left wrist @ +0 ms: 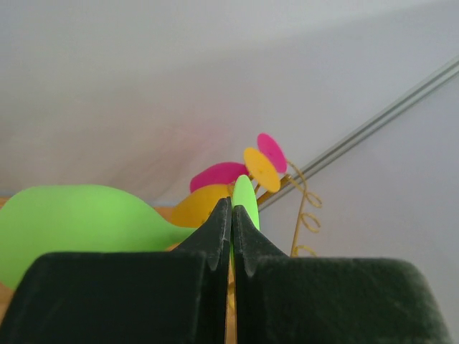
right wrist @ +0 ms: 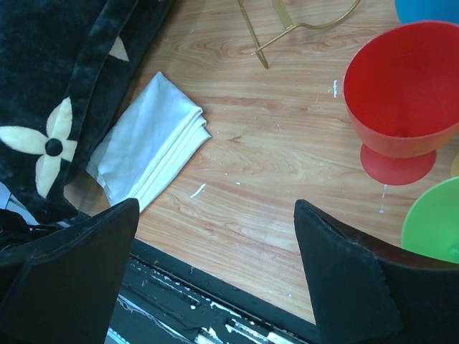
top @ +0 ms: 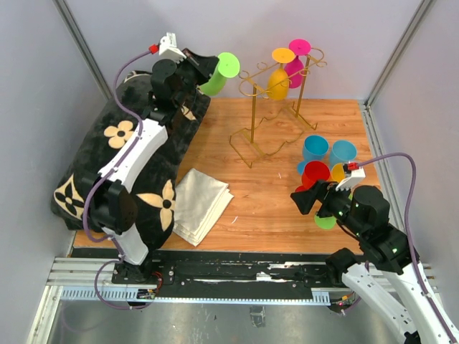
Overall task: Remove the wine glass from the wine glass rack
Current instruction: Place the wine glass at the center of the board.
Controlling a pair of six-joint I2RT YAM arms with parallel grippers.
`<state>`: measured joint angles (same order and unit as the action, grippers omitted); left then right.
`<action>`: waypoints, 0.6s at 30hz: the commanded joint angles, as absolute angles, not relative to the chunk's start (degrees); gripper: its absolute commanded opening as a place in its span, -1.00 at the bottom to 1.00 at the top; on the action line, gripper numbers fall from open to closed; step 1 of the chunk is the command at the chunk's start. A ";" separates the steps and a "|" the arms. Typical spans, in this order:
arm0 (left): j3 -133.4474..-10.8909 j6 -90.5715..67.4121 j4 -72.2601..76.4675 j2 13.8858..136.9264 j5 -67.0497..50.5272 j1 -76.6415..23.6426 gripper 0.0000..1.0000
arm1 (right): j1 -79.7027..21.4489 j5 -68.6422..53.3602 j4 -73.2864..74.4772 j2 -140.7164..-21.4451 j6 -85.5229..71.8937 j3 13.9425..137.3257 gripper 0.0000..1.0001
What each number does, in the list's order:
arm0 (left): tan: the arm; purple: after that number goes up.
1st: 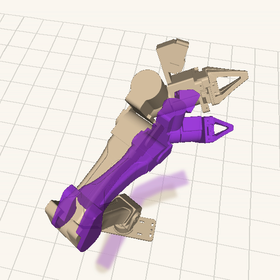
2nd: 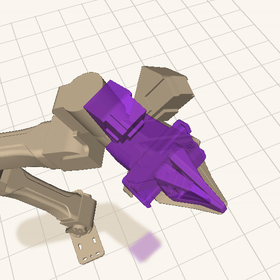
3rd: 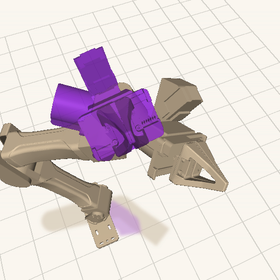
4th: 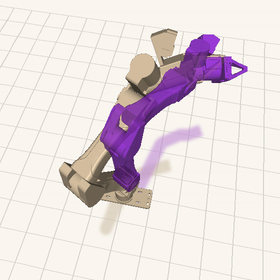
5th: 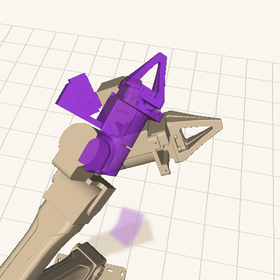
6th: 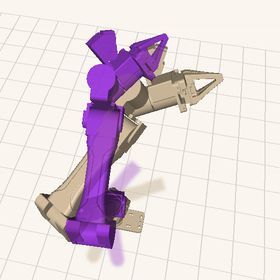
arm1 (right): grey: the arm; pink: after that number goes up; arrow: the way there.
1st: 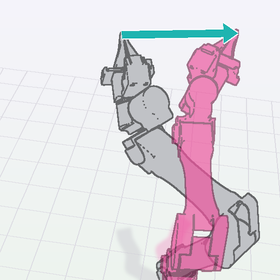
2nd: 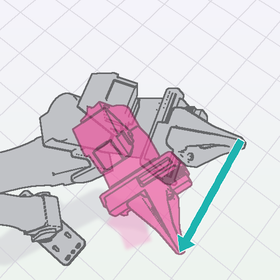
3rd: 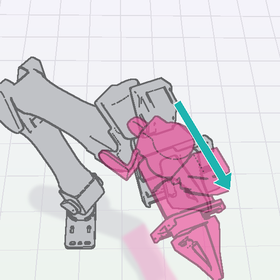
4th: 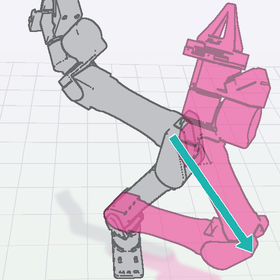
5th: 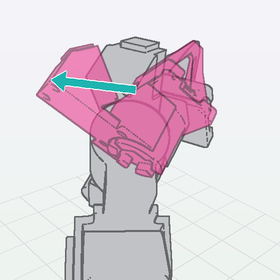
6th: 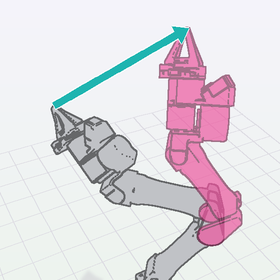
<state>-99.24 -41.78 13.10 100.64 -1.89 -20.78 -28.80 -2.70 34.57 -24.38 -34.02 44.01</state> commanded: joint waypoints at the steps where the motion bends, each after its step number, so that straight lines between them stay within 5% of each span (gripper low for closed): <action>1: -89.78 -37.62 17.86 92.23 0.33 -20.92 -0.99 | -28.13 -3.16 31.90 -24.23 -32.16 44.26 0.79; 18: -47.62 -38.60 23.65 61.28 -17.02 -30.62 -0.99 | -28.13 -19.67 11.71 -27.62 -35.13 38.82 0.74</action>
<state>-54.15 -37.36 19.53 66.48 -13.34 -27.22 -28.80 -12.43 20.49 -25.98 -32.45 40.64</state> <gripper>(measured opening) 0.017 0.879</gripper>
